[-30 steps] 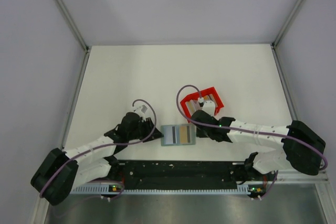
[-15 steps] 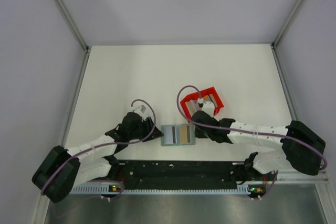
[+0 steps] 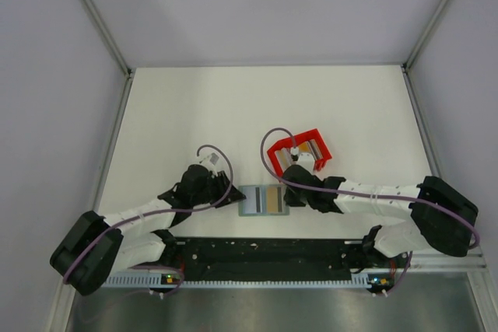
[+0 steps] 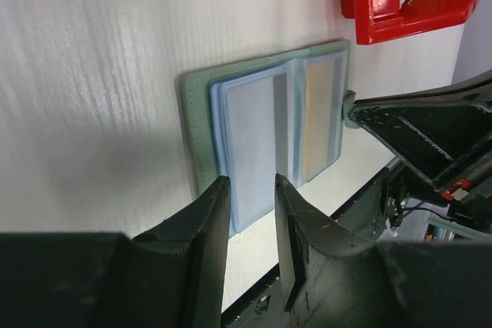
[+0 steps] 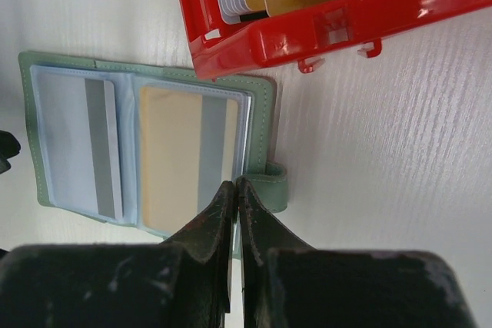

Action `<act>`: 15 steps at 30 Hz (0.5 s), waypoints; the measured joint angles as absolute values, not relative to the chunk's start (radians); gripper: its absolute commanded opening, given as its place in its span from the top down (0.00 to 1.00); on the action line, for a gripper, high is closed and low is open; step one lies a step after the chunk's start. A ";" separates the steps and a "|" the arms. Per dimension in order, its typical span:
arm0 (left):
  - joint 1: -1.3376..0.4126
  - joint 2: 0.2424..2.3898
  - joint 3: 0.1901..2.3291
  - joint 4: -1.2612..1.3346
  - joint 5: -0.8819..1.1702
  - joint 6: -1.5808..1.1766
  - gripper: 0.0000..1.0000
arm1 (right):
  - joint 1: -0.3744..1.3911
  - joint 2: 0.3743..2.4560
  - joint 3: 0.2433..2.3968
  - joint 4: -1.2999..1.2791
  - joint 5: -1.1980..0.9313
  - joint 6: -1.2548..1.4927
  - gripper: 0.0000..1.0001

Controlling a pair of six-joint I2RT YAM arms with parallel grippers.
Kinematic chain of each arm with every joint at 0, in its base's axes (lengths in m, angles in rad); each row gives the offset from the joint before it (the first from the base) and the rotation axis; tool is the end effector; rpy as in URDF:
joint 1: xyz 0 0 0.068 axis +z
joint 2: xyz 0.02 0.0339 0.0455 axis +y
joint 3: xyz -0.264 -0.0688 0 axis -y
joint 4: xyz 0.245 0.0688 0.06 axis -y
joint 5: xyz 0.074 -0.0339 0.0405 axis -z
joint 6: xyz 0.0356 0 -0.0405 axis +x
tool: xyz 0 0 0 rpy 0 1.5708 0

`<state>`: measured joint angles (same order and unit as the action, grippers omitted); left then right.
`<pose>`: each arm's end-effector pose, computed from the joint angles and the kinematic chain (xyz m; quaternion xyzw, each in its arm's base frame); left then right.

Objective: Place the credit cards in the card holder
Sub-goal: Close the card holder at the center of the board.

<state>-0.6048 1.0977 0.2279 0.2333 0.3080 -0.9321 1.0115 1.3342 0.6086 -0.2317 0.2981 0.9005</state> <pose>0.1505 -0.1171 0.1358 -0.0756 0.8818 -0.4078 0.2248 0.1380 0.2008 0.1641 -0.0075 0.9438 0.1623 0.2879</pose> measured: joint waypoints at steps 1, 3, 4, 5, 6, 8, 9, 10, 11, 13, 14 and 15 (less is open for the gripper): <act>-0.605 1.098 0.228 0.241 0.312 -0.934 0.67 | 1.011 1.338 0.609 -0.229 0.295 0.901 1.00; -0.605 1.098 0.228 0.254 0.320 -0.941 0.69 | 1.011 1.345 0.608 -0.223 0.288 0.902 1.00; -0.605 1.098 0.228 0.260 0.324 -0.941 0.69 | 1.011 1.348 0.607 -0.221 0.286 0.902 1.00; -0.605 1.098 0.228 0.263 0.325 -0.942 0.67 | 1.011 1.350 0.605 -0.216 0.285 0.902 1.00; -0.605 1.098 0.228 0.264 0.325 -0.942 0.63 | 1.011 1.351 0.602 -0.212 0.283 0.902 1.00; -0.605 1.096 0.228 0.258 0.320 -0.939 0.61 | 1.011 1.351 0.601 -0.209 0.283 0.905 1.00; -0.605 1.094 0.228 0.248 0.311 -0.937 0.60 | 1.011 1.351 0.601 -0.209 0.283 0.908 1.00; -0.605 1.090 0.229 0.229 0.297 -0.933 0.58 | 1.011 1.350 0.600 -0.208 0.284 0.910 1.00; -0.605 1.086 0.230 0.207 0.285 -0.926 0.58 | 1.011 1.350 0.599 -0.208 0.284 0.911 1.00; -0.605 1.087 0.236 0.165 0.260 -0.913 0.58 | 1.011 1.346 0.595 -0.205 0.286 0.913 1.00; -0.605 1.087 0.238 0.149 0.249 -0.908 0.58 | 1.011 1.343 0.595 -0.206 0.287 0.917 1.00; -0.605 1.090 0.240 0.141 0.244 -0.906 0.58 | 1.011 1.341 0.594 -0.207 0.290 0.918 1.00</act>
